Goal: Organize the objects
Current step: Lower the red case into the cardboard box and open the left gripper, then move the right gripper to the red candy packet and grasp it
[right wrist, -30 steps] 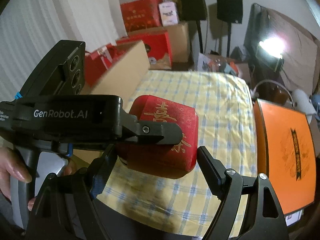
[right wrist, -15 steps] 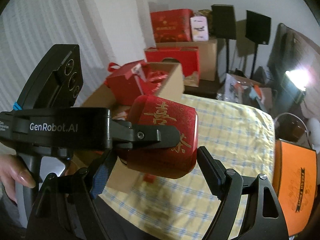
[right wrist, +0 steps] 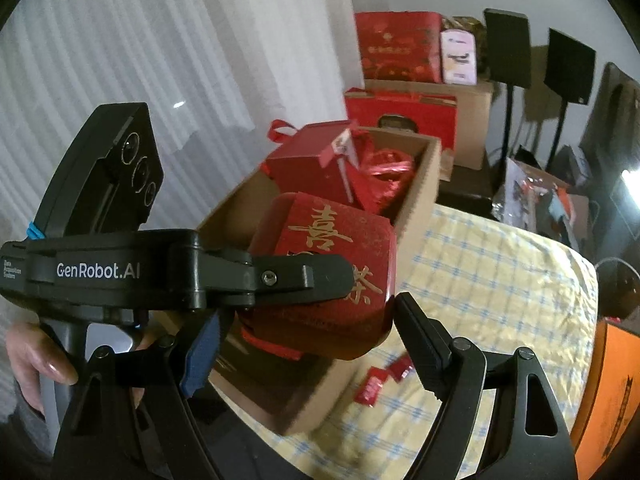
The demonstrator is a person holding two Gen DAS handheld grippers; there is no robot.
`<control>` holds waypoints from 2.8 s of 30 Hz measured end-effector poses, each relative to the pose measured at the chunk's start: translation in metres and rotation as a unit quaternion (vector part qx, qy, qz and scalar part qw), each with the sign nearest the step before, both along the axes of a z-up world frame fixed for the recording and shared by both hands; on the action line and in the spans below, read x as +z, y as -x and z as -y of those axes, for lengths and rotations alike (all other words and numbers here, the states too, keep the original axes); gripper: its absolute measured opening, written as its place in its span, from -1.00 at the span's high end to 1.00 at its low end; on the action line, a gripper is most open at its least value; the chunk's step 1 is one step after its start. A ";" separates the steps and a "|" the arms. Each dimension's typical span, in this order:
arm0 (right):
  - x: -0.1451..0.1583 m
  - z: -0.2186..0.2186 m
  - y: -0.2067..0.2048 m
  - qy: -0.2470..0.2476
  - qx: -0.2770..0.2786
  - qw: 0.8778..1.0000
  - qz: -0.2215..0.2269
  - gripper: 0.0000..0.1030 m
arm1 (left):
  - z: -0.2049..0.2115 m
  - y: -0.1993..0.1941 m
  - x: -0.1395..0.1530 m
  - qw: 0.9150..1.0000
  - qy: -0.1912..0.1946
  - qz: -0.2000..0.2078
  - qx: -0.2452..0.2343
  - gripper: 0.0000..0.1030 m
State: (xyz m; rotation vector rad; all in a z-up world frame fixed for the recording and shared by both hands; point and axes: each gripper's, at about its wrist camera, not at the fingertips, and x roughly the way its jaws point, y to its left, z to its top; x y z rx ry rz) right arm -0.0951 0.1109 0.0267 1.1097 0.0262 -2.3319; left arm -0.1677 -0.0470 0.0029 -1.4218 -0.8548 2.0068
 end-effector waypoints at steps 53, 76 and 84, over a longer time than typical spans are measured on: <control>-0.049 0.056 0.039 -0.097 -0.003 0.995 0.030 -0.63 | 0.070 0.033 -0.034 0.994 0.097 -0.016 0.050 -0.73; -0.023 -0.050 -0.015 -0.042 -0.101 0.994 0.007 -0.63 | 0.014 -0.038 -0.001 0.971 0.209 -0.121 -0.002 -0.79; -0.037 -0.072 -0.020 -0.040 -0.127 0.991 0.019 -0.63 | -0.007 -0.061 0.004 0.961 0.227 -0.157 -0.014 -1.00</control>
